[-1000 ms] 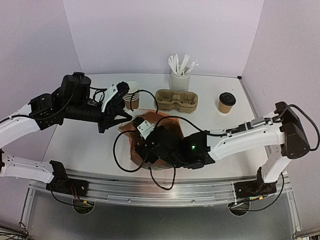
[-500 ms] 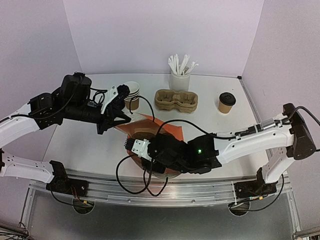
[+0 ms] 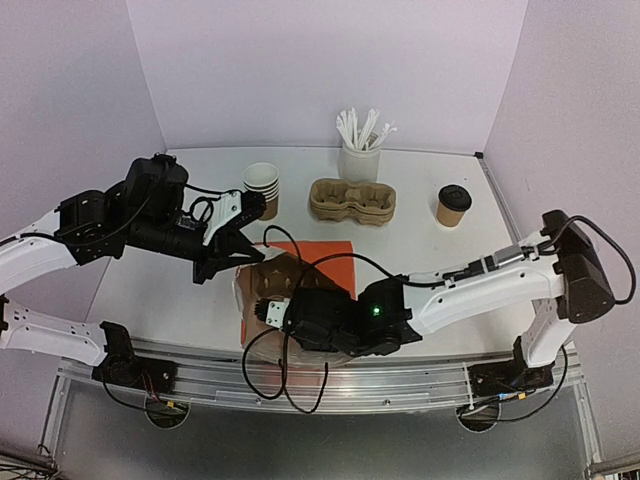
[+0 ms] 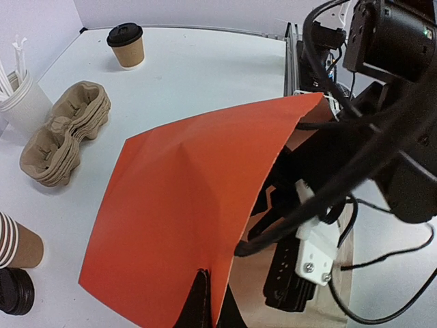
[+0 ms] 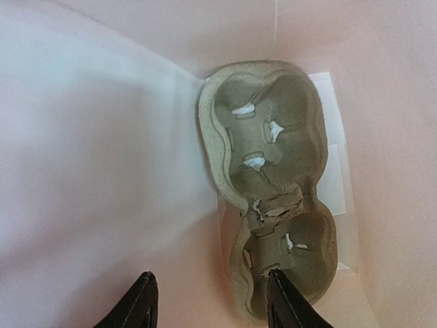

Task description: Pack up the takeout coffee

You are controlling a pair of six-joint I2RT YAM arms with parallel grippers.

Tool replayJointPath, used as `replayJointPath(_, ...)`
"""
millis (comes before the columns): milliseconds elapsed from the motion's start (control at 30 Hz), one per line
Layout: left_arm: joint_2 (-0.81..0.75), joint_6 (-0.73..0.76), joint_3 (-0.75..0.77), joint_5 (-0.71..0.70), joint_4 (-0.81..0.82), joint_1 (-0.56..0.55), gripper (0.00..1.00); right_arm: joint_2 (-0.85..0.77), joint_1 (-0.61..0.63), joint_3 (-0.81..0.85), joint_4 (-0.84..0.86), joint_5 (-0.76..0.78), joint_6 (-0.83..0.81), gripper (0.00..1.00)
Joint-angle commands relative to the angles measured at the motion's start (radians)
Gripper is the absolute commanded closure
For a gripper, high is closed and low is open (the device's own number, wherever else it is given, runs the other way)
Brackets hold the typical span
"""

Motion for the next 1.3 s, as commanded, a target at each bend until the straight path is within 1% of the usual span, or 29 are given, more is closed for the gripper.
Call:
replayJointPath(0, -0.021, -0.004, 0.032, 0.068, 0.023, -0.011, 1.0, 0.06, -0.004, 0.078, -0.013, 0.077, -0.05, 0.51)
replayJointPath(100, -0.018, -0.027, 0.03, 0.085, 0.037, -0.011, 1.0, 0.089, -0.004, 0.097, 0.021, 0.108, -0.059, 0.54)
replayJointPath(233, -0.019, -0.063, 0.032, 0.107, 0.048, -0.011, 1.0, 0.13, -0.014, 0.12, 0.04, 0.157, -0.069, 0.64)
replayJointPath(333, -0.017, -0.08, 0.034, 0.117, 0.051, -0.011, 1.0, 0.152, -0.033, 0.126, 0.046, 0.149, -0.041, 0.71)
replayJointPath(433, -0.016, -0.097, 0.032, 0.128, 0.057, -0.01, 1.0, 0.174, -0.056, 0.142, 0.05, 0.144, -0.028, 0.75)
replayJointPath(533, -0.015, -0.117, 0.033, 0.133, 0.069, -0.002, 1.0, 0.203, -0.075, 0.16, 0.051, 0.151, -0.027, 0.75)
replayJointPath(700, -0.015, -0.138, 0.028, 0.154, 0.072, 0.021, 1.0, 0.231, -0.094, 0.186, 0.064, 0.17, -0.008, 0.72)
replayJointPath(867, -0.016, -0.146, 0.028, 0.15, 0.077, 0.032, 1.0, 0.251, -0.098, 0.16, 0.084, 0.134, 0.02, 0.7)
replayJointPath(1000, -0.012, -0.16, 0.033, 0.168, 0.088, 0.031, 1.0, 0.287, -0.107, 0.146, 0.085, 0.14, 0.055, 0.71)
replayJointPath(1100, -0.012, -0.162, 0.032, 0.168, 0.087, 0.032, 1.0, 0.311, -0.113, 0.156, 0.085, 0.144, 0.077, 0.78)
replayJointPath(1133, -0.013, -0.162, 0.033, 0.166, 0.086, 0.032, 1.0, 0.316, -0.114, 0.157, 0.085, 0.149, 0.087, 0.82)
replayJointPath(1167, -0.013, -0.163, 0.035, 0.165, 0.084, 0.032, 1.0, 0.321, -0.115, 0.159, 0.085, 0.157, 0.101, 0.88)
replayJointPath(1200, -0.014, -0.164, 0.036, 0.164, 0.083, 0.033, 1.0, 0.324, -0.116, 0.16, 0.085, 0.168, 0.116, 0.96)
replayJointPath(1267, -0.014, -0.175, 0.035, 0.168, 0.084, 0.035, 1.0, 0.332, -0.117, 0.161, 0.085, 0.2, 0.142, 1.0)
